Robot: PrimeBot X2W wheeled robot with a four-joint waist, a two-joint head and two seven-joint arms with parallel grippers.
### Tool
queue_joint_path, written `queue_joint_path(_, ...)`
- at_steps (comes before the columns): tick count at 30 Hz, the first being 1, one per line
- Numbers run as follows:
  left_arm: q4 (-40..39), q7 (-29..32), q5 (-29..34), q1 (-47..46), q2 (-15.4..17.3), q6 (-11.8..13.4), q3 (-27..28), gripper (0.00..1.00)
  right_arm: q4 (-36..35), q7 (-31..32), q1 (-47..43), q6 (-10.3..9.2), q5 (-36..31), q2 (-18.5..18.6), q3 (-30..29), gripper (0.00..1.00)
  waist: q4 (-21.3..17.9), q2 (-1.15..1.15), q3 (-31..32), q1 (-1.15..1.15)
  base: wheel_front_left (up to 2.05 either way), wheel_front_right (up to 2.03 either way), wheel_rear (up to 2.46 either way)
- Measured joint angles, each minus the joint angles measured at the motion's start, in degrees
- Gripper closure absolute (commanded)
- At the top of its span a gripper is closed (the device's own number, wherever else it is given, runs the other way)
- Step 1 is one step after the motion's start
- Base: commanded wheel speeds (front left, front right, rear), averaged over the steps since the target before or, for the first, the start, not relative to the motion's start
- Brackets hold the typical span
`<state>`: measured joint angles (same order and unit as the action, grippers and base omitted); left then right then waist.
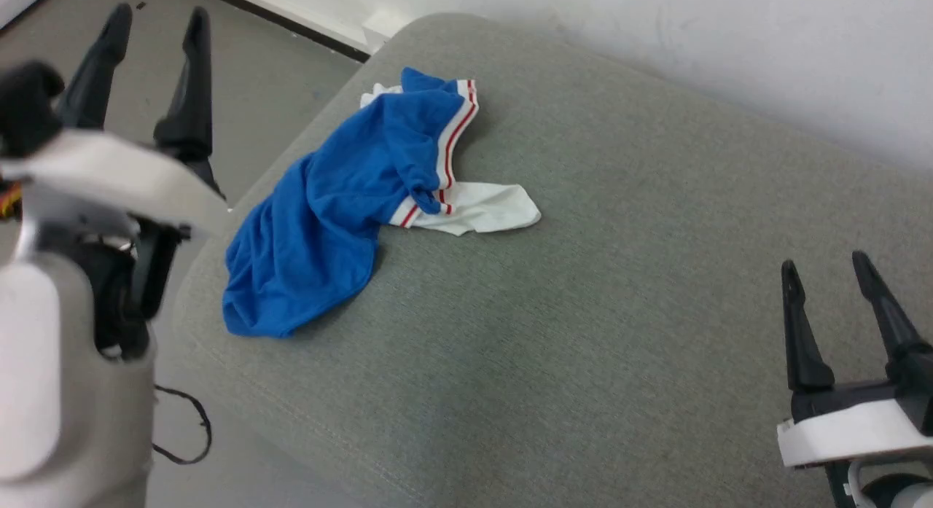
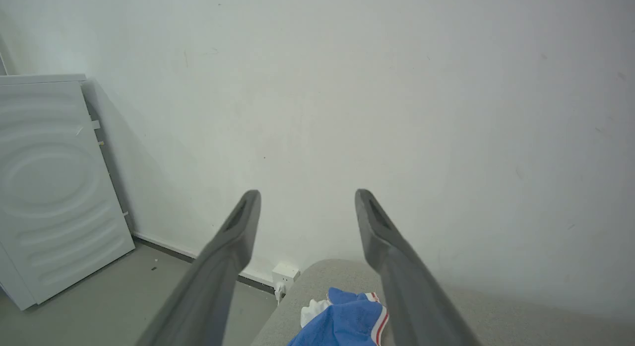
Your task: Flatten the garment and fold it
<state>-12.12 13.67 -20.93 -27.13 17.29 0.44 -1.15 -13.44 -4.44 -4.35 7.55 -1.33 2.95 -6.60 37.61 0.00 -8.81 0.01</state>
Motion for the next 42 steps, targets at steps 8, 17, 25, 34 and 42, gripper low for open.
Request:
queue_joint_path(8,19.6,11.73,-5.06,-13.33,4.93,-4.53,-0.65,0.0,-6.89,4.9,2.01,0.0,-2.59,-0.04,1.43,0.0,-3.11,0.0,-5.76,0.0,0.0,0.0,0.0)
queue_joint_path(17,32.22,18.4,-8.45,-18.02,8.73,-6.77,-2.53,0.0,-13.99,9.37,3.46,0.0,-6.19,0.47,2.21,0.0,-7.28,0.0,-12.44,0.01,0.0,0.0,0.0)
queue_joint_path(25,38.94,23.12,-14.77,-16.29,9.03,-7.48,-5.68,0.0,-18.83,11.87,5.03,-0.01,-6.69,2.47,2.24,0.0,-11.16,0.0,-17.11,0.0,0.0,0.0,0.0)
queue_joint_path(34,43.39,26.86,-16.86,-12.49,10.17,-7.51,-8.12,0.0,-20.94,14.5,4.66,-0.01,-6.37,4.36,2.55,0.0,-14.17,0.0,-19.14,0.0,0.0,0.0,0.0)
queue_joint_path(42,47.02,18.97,-12.8,-10.96,11.44,-5.87,-8.72,0.16,-23.02,16.25,3.91,-0.01,-6.04,5.64,2.37,0.0,-15.84,0.0,-19.04,-0.01,0.0,0.0,0.0)
